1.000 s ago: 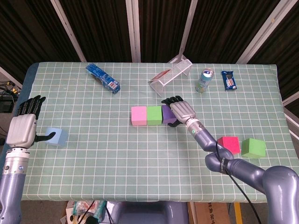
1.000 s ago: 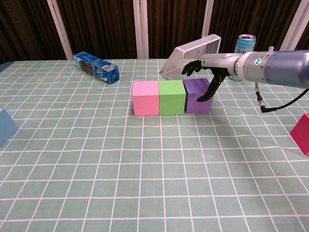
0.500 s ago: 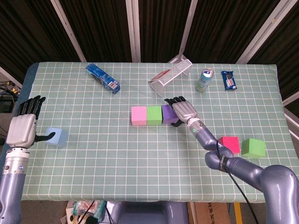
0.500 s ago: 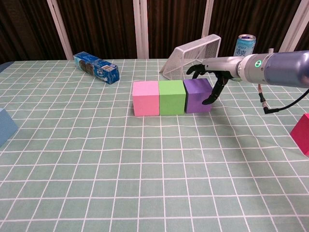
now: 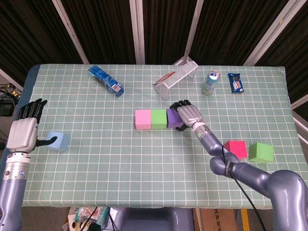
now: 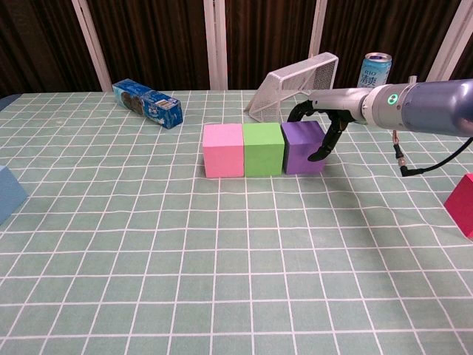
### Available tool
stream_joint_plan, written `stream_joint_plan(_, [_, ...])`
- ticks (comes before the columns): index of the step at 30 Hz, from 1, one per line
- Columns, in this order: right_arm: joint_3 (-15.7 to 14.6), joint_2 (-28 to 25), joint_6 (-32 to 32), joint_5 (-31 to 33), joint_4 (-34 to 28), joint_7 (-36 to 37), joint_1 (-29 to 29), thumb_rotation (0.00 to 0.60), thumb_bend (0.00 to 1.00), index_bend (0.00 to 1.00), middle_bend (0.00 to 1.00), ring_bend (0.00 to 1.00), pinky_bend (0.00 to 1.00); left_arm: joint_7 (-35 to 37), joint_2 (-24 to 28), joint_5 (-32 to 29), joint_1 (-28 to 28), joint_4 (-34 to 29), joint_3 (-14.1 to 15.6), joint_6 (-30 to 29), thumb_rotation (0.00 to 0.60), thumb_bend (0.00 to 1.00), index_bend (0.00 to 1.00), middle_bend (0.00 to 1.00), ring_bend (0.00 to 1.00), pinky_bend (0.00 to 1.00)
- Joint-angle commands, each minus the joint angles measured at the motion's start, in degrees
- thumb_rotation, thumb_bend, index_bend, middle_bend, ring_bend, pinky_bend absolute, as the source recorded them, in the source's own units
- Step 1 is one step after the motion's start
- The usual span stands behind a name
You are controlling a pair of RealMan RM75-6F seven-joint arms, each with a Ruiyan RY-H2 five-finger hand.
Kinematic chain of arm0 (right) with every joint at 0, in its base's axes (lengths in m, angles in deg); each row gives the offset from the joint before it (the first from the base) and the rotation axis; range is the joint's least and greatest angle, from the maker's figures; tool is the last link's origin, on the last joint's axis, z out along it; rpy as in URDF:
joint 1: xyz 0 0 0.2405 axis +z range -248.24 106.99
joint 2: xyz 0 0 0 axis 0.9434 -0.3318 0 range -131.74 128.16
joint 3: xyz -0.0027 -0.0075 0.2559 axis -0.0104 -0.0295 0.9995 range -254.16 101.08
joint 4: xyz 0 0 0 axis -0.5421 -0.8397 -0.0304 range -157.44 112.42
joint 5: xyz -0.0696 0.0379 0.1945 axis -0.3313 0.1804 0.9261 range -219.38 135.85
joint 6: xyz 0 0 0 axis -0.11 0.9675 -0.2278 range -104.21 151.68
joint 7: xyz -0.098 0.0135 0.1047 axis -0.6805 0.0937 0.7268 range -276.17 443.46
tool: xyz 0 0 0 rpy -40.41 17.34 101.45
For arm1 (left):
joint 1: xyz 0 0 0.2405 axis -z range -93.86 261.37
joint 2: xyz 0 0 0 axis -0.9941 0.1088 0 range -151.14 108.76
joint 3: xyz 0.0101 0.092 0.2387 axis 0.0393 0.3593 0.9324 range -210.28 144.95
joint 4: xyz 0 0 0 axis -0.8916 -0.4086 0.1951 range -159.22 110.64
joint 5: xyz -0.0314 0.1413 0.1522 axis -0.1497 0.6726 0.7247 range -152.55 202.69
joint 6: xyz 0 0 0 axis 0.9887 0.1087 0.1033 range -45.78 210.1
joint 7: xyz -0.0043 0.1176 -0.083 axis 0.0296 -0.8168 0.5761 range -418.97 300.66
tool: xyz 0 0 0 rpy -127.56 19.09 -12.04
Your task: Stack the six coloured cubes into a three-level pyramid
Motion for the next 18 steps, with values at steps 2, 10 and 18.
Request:
stream_joint_plan(2, [0.0,0.0,-0.1,0.2,-0.1,-0.2,0.0,0.6,0.26,0.25,0.16,0.07,0.0,0.0,0.0,0.0,0.0,0.0,0.0,0.1,0.6,0.08,0.0,0.03,0.0,0.05])
stream_joint_plan(10, [-0.1,-0.1,-0.4,0.6,-0.5,-0.7,-0.1,0.6,0.26,0.24,0.16,0.07,0.0,0.1,0.1,0.1,0.0,-0.1,0.0,0.0,0.6,0.08,0.0,0.03,0.0,0.05])
stream_joint_plan(18, [0.0,0.1,-0.7,0.7,-0.5,-0.8,0.0,0.6,0.26,0.06,0.16,0.07,0.0,0.1,0.1,0.1,0.0,0.0,0.1,0.0,0.6,0.08,0.0,0.03,0.0,0.05])
